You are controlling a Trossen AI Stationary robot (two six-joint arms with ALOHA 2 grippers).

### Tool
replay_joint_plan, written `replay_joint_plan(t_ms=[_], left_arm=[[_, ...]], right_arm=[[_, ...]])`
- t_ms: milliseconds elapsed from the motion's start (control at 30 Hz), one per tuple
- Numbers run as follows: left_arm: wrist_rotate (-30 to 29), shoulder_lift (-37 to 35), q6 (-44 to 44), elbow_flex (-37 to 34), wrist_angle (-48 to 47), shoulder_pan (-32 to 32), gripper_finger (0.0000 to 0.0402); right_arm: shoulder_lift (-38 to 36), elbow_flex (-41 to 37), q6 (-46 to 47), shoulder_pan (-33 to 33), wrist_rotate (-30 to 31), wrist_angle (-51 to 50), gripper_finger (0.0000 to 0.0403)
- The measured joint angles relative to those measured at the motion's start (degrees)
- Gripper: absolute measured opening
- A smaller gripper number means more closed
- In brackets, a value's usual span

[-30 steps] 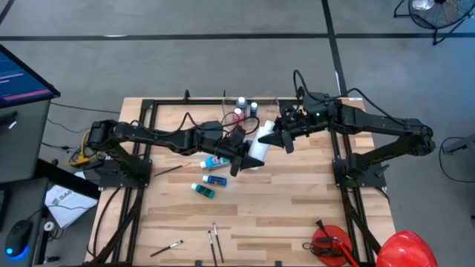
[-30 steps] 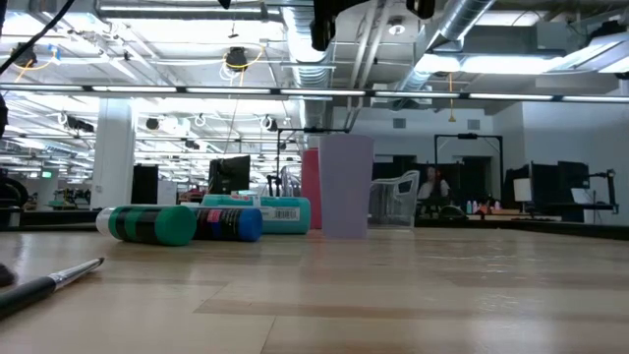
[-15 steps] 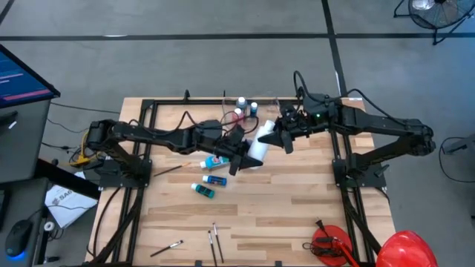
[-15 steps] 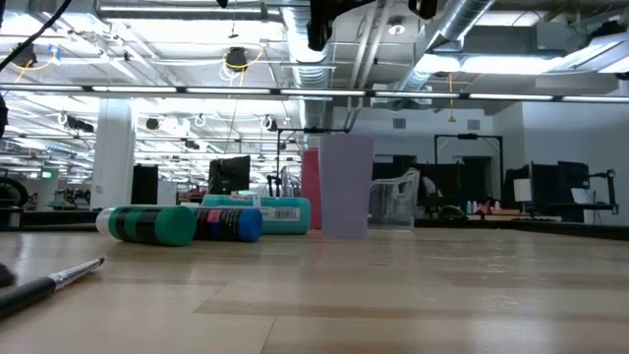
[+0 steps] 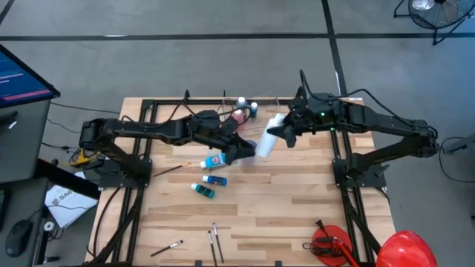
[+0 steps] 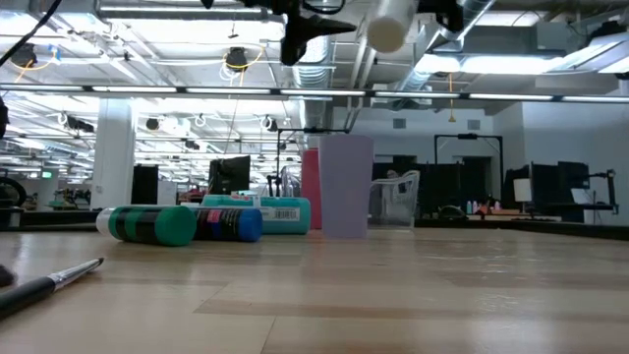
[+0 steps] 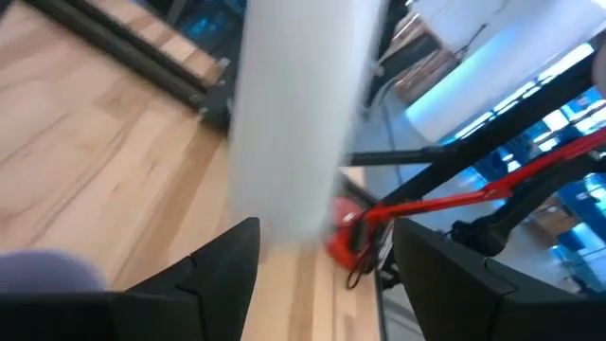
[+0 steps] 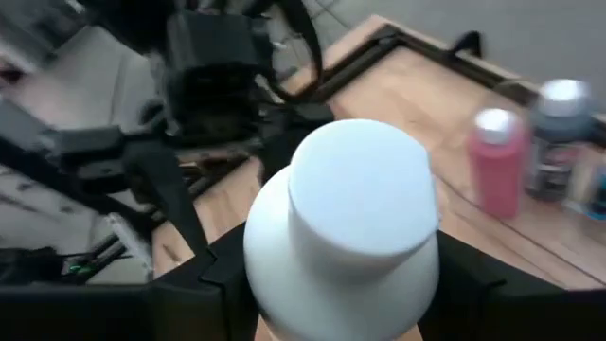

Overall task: Pick & Place Paint Supplies
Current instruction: Put the white paint bottle into the transparent bin

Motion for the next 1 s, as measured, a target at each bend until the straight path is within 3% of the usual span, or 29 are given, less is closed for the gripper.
replay_joint_plan(t_ms=[333, 733, 1000], left_arm=[[-0.55, -6.32, 3.42, -0.07, -4.7, 4.53, 0.023], [-7.34, -13.85, 9.41, -0.17, -13.02, 7.69, 0.023], [-8.0, -15.33, 10.83, -2.3, -12.62, 7.67, 0.023]], right_arm=[[-1.62, 0.05, -0.36, -2.85, 5.91, -2.53, 0.0188], [-0.66, 0.2, -2.72, -5.71, 23.73, -1.2, 0.0188], [7.88, 0.21, -3.74, -7.05, 24.33, 2.65, 0.0194]])
